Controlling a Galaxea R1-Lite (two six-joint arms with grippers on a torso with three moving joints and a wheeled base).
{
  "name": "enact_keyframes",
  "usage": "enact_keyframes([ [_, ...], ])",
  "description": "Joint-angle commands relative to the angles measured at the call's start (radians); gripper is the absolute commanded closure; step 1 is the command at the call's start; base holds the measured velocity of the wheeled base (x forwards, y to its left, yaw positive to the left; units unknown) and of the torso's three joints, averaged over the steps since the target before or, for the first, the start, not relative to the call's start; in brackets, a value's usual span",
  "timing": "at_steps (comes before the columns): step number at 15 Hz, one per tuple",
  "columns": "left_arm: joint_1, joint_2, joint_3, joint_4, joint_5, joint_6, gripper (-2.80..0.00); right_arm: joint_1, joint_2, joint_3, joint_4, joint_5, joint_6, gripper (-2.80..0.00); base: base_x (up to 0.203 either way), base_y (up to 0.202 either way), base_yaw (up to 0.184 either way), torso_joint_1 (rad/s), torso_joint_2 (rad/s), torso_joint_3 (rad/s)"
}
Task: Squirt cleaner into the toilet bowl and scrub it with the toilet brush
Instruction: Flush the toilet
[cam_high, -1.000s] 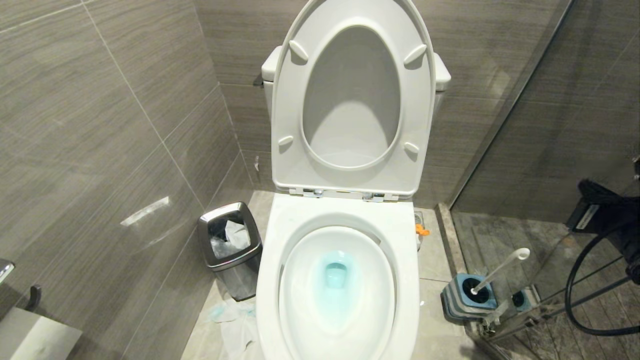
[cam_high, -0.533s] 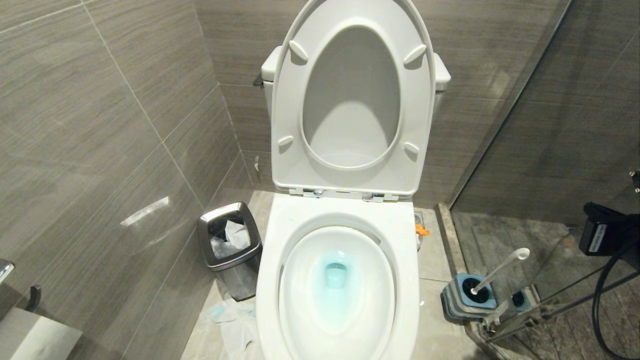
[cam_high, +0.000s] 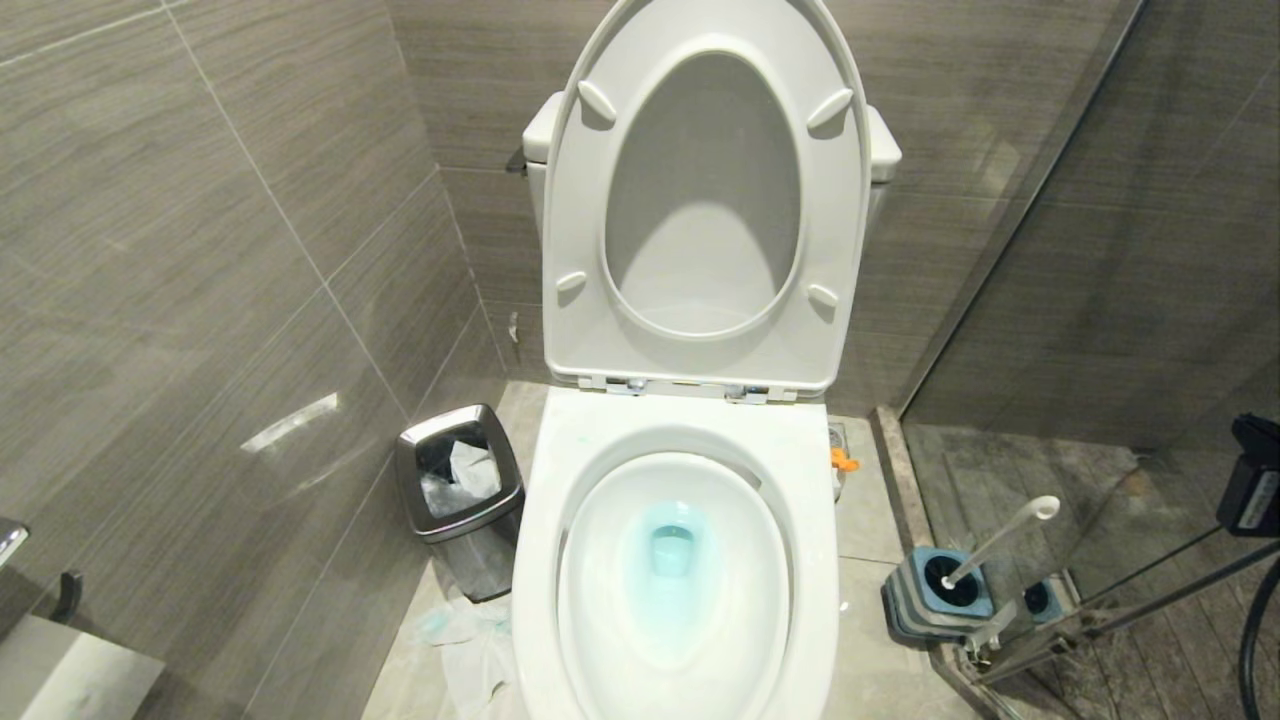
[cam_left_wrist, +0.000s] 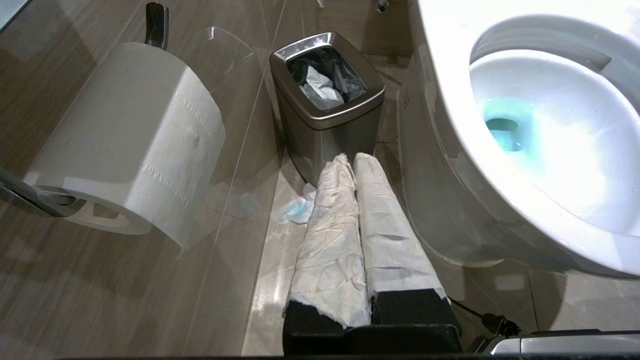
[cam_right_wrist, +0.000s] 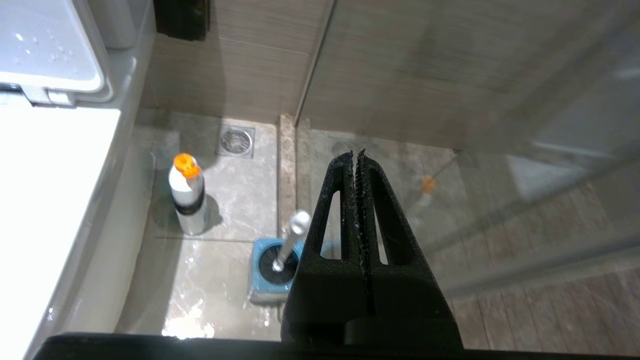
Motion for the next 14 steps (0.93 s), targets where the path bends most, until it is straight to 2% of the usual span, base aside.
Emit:
enact_keyframes([
  [1, 0.001, 0.000, 0.000, 0.001, 0.000, 0.000, 0.00, -0.008, -0.125, 0.061, 0.007, -0.007, 0.000, 0.00, 0.000, 0.000, 0.000, 0.000, 0.00, 0.000],
  [5, 0.000, 0.000, 0.000, 0.001, 0.000, 0.000, 0.00, -0.028, -0.320, 0.207, 0.011, 0.004, -0.011, 0.00, 0.000, 0.000, 0.000, 0.000, 0.00, 0.000],
  [9, 0.001, 0.000, 0.000, 0.001, 0.000, 0.000, 0.00, -0.036, -0.498, 0.315, 0.019, 0.070, -0.029, 0.00, 0.000, 0.000, 0.000, 0.000, 0.00, 0.000],
  [14, 0.000, 0.000, 0.000, 0.001, 0.000, 0.000, 0.00, -0.071, -0.728, 0.331, 0.213, 0.089, -0.015, 0.00, 0.000, 0.000, 0.000, 0.000, 0.00, 0.000],
])
